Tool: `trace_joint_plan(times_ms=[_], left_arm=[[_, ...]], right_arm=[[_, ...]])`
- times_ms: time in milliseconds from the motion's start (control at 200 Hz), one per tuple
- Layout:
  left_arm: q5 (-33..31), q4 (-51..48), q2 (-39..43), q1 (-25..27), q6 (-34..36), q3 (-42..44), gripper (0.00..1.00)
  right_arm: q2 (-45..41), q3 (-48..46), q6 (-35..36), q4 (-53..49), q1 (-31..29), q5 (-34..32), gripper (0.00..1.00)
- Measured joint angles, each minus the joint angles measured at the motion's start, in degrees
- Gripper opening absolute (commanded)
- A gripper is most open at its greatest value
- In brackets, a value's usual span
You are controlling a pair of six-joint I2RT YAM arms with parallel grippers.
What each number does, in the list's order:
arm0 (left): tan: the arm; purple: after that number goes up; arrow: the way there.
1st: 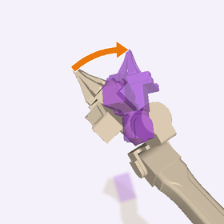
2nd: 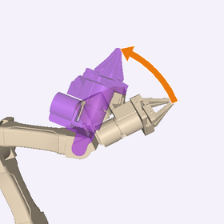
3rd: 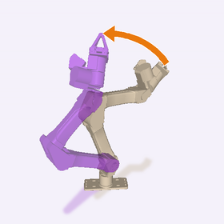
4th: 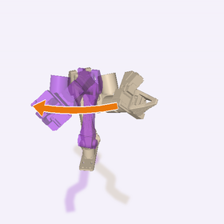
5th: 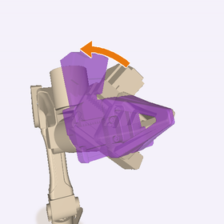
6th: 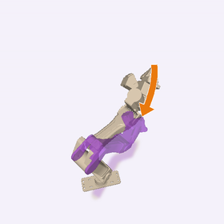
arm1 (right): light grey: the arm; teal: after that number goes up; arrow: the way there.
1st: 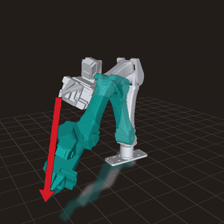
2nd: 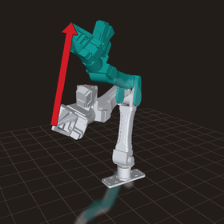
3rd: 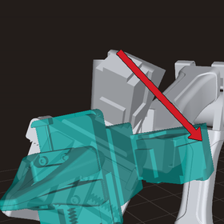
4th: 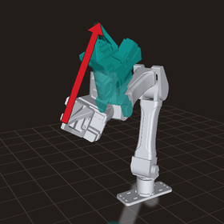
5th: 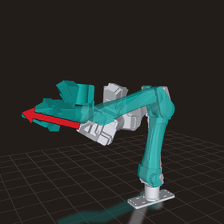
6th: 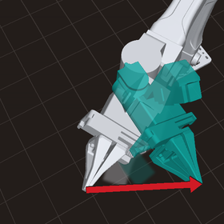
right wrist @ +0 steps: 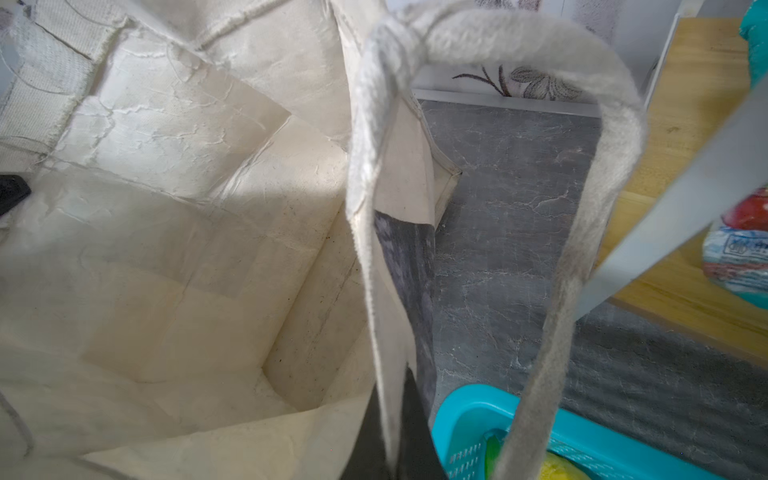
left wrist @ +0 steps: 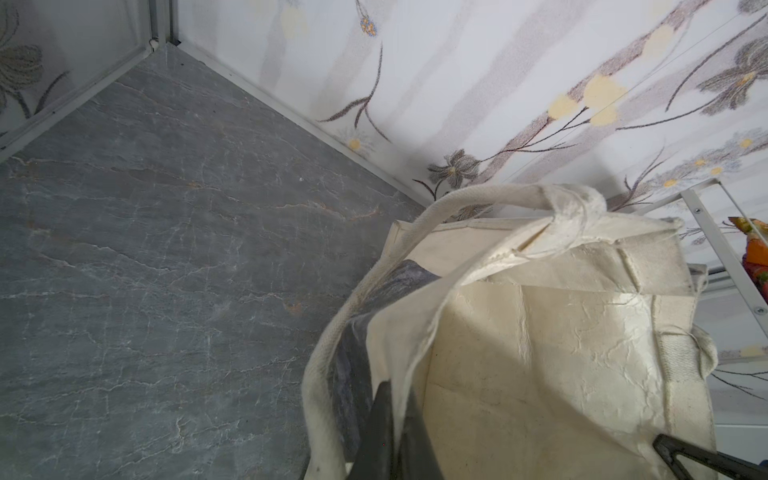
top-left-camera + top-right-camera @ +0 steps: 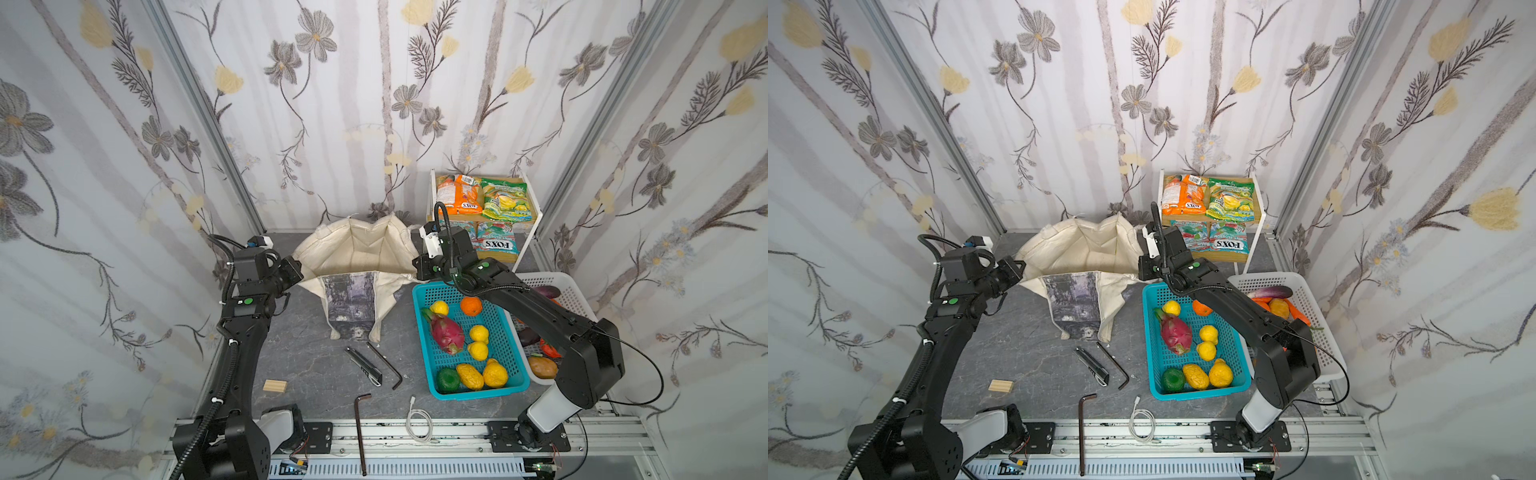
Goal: Place the food into the grocery bag and tie it
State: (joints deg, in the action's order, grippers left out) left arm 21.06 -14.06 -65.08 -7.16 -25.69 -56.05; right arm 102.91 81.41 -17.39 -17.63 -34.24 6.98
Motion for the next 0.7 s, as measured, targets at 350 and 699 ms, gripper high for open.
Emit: trace_joint_plan(times_ms=[350, 699], left_arm=[[0.11, 0.13, -0.72, 1.81, 0.52, -5.33, 1.00], [0.90, 2.54, -17.40, 0.17, 5.53, -17.11, 1.00]], right_arm=[[6.47, 6.71, 4.76, -4.00, -1.07, -2.45, 0.17], [9.01, 10.21, 11.52, -8.24, -1.29, -3.58, 0.33]])
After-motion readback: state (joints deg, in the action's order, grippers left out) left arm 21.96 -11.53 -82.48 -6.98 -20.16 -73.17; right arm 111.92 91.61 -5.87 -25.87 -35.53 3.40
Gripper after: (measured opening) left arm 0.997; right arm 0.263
